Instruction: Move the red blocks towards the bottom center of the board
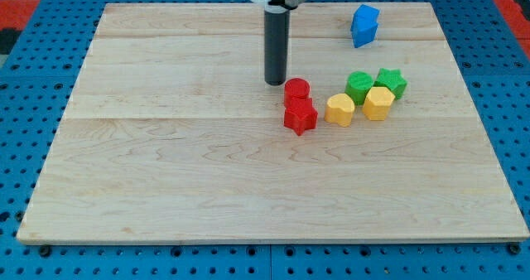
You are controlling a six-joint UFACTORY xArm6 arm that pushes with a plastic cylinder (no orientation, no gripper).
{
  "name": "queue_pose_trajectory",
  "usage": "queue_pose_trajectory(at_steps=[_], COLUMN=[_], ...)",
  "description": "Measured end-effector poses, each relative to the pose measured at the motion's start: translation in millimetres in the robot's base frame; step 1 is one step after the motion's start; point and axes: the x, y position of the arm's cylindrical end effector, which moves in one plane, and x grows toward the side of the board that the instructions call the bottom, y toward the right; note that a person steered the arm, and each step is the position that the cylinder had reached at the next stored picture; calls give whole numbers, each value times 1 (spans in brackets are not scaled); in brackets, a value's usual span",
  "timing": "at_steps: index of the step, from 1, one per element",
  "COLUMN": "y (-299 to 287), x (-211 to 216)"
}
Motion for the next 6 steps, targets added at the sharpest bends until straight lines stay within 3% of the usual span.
queue_pose_trajectory(at_steps=[1, 4, 6], y=[-18, 48, 46], x=[1, 8, 70])
